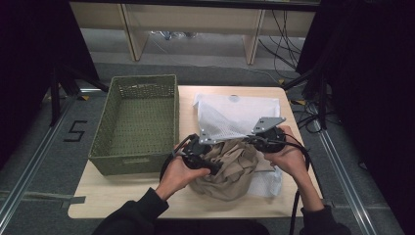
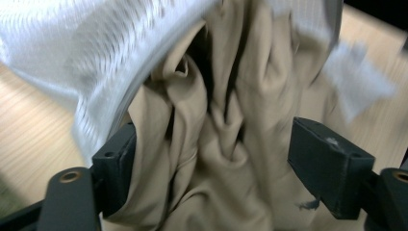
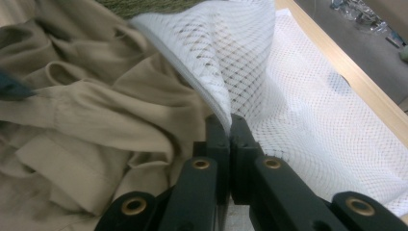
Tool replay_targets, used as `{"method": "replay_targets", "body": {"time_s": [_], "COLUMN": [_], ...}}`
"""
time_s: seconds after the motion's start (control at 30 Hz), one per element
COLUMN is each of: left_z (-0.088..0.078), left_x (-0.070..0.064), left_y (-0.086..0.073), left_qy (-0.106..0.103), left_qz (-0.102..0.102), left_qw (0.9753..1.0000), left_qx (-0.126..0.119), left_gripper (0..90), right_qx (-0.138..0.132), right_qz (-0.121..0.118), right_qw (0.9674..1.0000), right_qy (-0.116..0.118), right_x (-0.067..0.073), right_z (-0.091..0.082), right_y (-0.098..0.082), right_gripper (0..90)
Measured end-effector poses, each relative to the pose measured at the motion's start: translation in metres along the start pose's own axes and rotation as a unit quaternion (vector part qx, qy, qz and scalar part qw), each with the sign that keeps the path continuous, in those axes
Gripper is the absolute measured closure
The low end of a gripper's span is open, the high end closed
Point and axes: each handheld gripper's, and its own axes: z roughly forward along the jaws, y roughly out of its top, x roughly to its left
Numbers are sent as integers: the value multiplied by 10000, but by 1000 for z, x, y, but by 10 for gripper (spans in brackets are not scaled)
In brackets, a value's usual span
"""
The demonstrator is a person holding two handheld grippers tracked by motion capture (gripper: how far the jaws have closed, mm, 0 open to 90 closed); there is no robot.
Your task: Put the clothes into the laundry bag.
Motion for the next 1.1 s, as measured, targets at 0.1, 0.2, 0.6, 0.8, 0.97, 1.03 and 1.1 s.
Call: {"method": "replay_targets", "body": {"time_s": [0.1, 0.2, 0.6, 0.8, 0.97, 1.03, 1.1], "left_z": [-1, -9, 37, 51, 39, 39, 48], "left_x": [0, -2, -20, -29, -6, -3, 1], "left_y": [-8, -6, -19, -5, 26, 30, 35], "left_qy": [-17, -5, -337, -227, -80, -139, -164], "left_qz": [18, 114, 864, 829, 86, -49, -335], "left_qw": [10000, 9999, 9931, 9958, 9988, 9982, 9963], "left_qx": [9, -113, 714, 310, -477, -585, -780], "left_gripper": [167, 159, 475, 793, 828, 828, 821], "right_qx": [37, 63, 75, 85, -171, -227, -292], "right_qz": [-1, -11, -85, -165, -196, -167, -225], "right_qw": [10000, 10000, 9999, 9997, 9996, 9995, 9993], "right_qy": [8, 6, 3, 132, 94, 103, 84], "right_x": [1, 2, 8, 14, 13, 13, 11], "right_z": [1, 1, 7, 7, -16, -20, -25], "right_y": [1, 1, 2, 5, 12, 14, 15], "right_gripper": [900, 900, 900, 900, 900, 900, 900]}}
